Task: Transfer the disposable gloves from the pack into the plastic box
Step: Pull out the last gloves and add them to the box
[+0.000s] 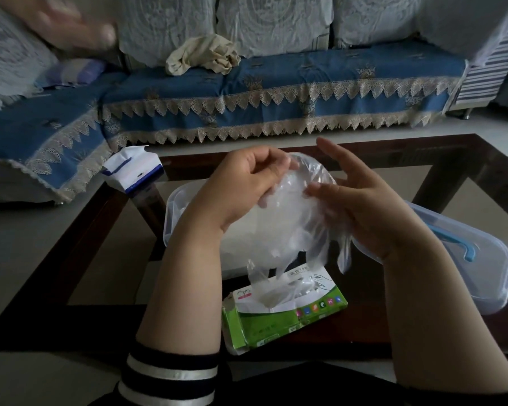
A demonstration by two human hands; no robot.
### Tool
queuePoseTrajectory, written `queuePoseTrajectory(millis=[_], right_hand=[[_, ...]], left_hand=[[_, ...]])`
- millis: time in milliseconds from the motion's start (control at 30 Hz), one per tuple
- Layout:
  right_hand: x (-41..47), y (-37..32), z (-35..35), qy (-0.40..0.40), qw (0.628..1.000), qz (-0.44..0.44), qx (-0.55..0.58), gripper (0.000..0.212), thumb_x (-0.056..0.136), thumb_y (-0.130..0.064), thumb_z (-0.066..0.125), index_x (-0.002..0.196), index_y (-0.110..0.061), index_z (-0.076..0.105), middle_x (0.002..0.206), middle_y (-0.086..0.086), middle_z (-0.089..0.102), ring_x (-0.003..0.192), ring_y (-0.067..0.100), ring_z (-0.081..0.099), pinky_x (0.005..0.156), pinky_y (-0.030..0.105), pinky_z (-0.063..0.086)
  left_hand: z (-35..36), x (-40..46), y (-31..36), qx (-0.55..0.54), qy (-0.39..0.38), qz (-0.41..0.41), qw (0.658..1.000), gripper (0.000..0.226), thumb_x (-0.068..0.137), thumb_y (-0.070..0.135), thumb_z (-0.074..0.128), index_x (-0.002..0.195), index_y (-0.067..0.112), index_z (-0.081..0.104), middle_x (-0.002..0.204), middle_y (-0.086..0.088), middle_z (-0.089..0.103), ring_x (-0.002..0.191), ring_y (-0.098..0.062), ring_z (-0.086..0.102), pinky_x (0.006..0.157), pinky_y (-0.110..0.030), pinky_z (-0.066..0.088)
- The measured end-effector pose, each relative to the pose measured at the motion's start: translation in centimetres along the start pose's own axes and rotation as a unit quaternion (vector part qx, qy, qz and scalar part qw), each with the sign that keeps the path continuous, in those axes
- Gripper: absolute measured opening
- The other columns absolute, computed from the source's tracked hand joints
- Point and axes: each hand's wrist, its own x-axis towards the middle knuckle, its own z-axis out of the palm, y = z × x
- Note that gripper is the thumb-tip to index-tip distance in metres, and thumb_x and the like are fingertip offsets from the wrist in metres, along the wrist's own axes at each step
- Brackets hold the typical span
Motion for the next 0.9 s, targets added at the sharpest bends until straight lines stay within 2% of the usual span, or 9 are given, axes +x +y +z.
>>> queuePoseTrajectory(millis=[67, 100, 200, 333, 434, 567, 734, 800, 900], right_hand=[[0.1, 0.1, -0.3, 0.024, 1.000, 0.002, -0.011, 0.084, 0.065, -0.015, 0.071, 0.142, -0.033, 0.040, 0.082, 0.008, 0.072, 0.081, 0.032, 0.053, 0.078, 0.048, 0.051], [0.1, 0.1, -0.5, 0.043, 0.999, -0.001, -0.008, 0.084, 0.067, -0.014, 0.071, 0.142, -0.032, 0.040, 0.078, 0.007, 0.070, 0.072, 0.028, 0.055, 0.070, 0.039, 0.053], [0.4, 0.2, -0.9, 0.121, 0.991, -0.024, 0.041, 0.071, 0.079, -0.002, 0.066, 0.140, -0.026, 0.042, 0.077, 0.000, 0.064, 0.055, 0.007, 0.052, 0.052, 0.020, 0.046], [1.1, 0.6, -1.1, 0.237, 0.967, -0.064, 0.065, 0.049, 0.087, -0.004, 0.063, 0.130, -0.023, 0.050, 0.078, -0.005, 0.065, 0.062, 0.006, 0.053, 0.058, 0.022, 0.047], [1.3, 0.8, -0.6, 0.286, 0.954, -0.084, 0.022, 0.034, 0.090, -0.010, 0.062, 0.122, -0.021, 0.053, 0.084, -0.006, 0.066, 0.069, 0.005, 0.058, 0.065, 0.022, 0.051], [1.3, 1.0, 0.2, 0.260, 0.957, -0.101, -0.075, 0.018, 0.092, -0.014, 0.060, 0.109, -0.021, 0.057, 0.088, -0.004, 0.066, 0.071, 0.003, 0.061, 0.069, 0.019, 0.053], [1.7, 1.1, 2.0, 0.188, 0.950, -0.136, -0.210, 0.012, 0.090, -0.014, 0.063, 0.094, -0.025, 0.060, 0.085, 0.000, 0.066, 0.062, -0.001, 0.057, 0.056, 0.012, 0.047], [1.8, 1.0, 2.7, 0.163, 0.934, -0.126, -0.293, 0.008, 0.089, -0.021, 0.064, 0.095, -0.026, 0.060, 0.082, -0.005, 0.065, 0.062, 0.000, 0.056, 0.055, 0.011, 0.047], [2.2, 1.1, 3.6, 0.111, 0.891, -0.042, -0.438, 0.027, 0.088, -0.039, 0.062, 0.110, -0.025, 0.058, 0.087, -0.010, 0.063, 0.070, 0.001, 0.058, 0.062, 0.014, 0.048]], left_hand=[[-0.4, 0.0, -0.4, 0.005, 0.020, -0.005, 1.000, 0.015, 0.097, 0.022, 0.055, 0.092, 0.021, 0.069, 0.064, -0.002, 0.057, 0.054, -0.007, 0.047, 0.055, -0.020, 0.046], [-0.7, 0.1, -0.6, 0.010, 0.035, -0.006, 0.999, 0.015, 0.098, 0.021, 0.054, 0.093, 0.020, 0.068, 0.063, 0.002, 0.055, 0.054, -0.004, 0.048, 0.055, -0.019, 0.046], [-1.5, 0.3, -1.3, 0.025, 0.102, -0.010, 0.994, 0.016, 0.100, 0.018, 0.052, 0.093, 0.022, 0.066, 0.062, 0.010, 0.055, 0.053, -0.001, 0.048, 0.053, -0.017, 0.044], [-2.8, 0.9, -3.0, 0.059, 0.254, -0.056, 0.964, 0.016, 0.101, 0.020, 0.048, 0.097, 0.023, 0.063, 0.080, 0.007, 0.063, 0.056, 0.001, 0.053, 0.054, -0.017, 0.047], [-4.1, 1.0, -5.0, 0.165, 0.337, -0.099, 0.922, 0.015, 0.101, 0.023, 0.045, 0.107, 0.020, 0.059, 0.094, 0.002, 0.068, 0.071, -0.006, 0.064, 0.062, -0.026, 0.050], [-4.7, 0.8, -6.7, 0.309, 0.307, -0.156, 0.887, 0.025, 0.102, 0.026, 0.044, 0.125, 0.021, 0.050, 0.116, -0.008, 0.065, 0.099, -0.027, 0.063, 0.077, -0.039, 0.051], [-4.9, 0.2, -7.1, 0.401, 0.242, -0.185, 0.864, 0.029, 0.102, 0.027, 0.045, 0.130, 0.017, 0.048, 0.109, -0.006, 0.063, 0.096, -0.023, 0.058, 0.072, -0.036, 0.045], [-5.1, -0.2, -7.2, 0.420, 0.214, -0.201, 0.859, 0.026, 0.101, 0.030, 0.048, 0.123, 0.016, 0.051, 0.109, -0.004, 0.061, 0.095, -0.021, 0.054, 0.074, -0.036, 0.046], [-5.9, -0.6, -6.8, 0.503, 0.189, -0.229, 0.812, 0.040, 0.096, 0.040, 0.054, 0.128, 0.017, 0.053, 0.130, -0.013, 0.050, 0.121, -0.031, 0.043, 0.093, -0.043, 0.044]])
